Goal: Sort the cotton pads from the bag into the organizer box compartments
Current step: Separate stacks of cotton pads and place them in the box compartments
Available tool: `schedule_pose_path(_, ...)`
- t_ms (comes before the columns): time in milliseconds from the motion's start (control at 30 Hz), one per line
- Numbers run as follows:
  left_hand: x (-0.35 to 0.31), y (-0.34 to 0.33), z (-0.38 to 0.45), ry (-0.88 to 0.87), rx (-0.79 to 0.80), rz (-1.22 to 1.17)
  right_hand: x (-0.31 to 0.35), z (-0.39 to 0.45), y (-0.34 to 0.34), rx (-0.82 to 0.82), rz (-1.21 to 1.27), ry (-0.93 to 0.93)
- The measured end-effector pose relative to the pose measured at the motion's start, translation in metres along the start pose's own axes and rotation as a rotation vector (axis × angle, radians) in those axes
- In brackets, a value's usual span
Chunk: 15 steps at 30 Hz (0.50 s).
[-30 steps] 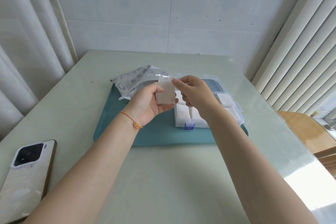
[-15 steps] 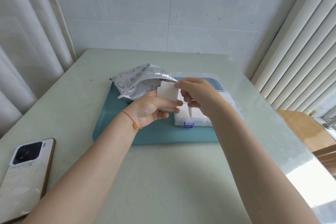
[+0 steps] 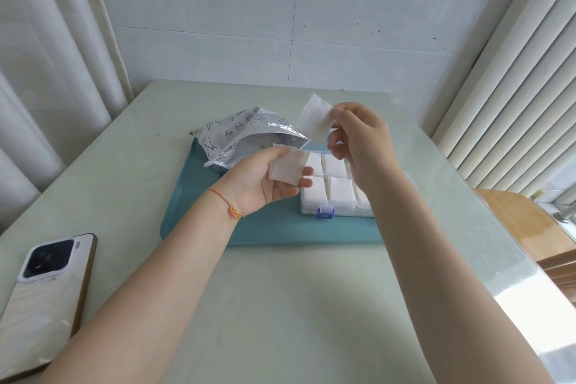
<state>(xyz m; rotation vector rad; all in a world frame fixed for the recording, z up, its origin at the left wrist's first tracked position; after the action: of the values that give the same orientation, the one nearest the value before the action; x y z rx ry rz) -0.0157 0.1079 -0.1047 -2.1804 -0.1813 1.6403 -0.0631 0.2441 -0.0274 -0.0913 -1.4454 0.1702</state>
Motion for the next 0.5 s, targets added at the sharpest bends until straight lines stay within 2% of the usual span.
schedule_pose_path(67, -0.002, -0.004, 0.0, 0.007, 0.041, -0.093, -0.005, -0.003, -0.011, 0.089, -0.023, -0.048)
schedule_pose_path(133, -0.005, -0.007, 0.0, -0.013, 0.073, -0.118, -0.013, -0.008, -0.02, 0.136, -0.176, -0.083)
schedule_pose_path(267, -0.008, -0.008, 0.001, -0.037, 0.082, -0.101, -0.02, -0.018, -0.026, 0.111, -0.334, -0.13)
schedule_pose_path(500, -0.009, -0.003, 0.001, -0.056, 0.034, -0.085, -0.018, -0.019, -0.03, 0.127, -0.399, -0.087)
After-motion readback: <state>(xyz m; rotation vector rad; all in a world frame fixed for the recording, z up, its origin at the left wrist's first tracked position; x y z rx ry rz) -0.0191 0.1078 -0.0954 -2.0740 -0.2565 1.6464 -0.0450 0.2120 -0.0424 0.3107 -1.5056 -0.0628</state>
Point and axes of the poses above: each hand's wrist, its own z-axis towards the middle knuckle, its own y-axis out of the back of the hand, x = y × z, the point moved 10 cm from there along z, towards the middle knuckle, and after that the axes turned 3 degrees about z, right-handed, at the moved point
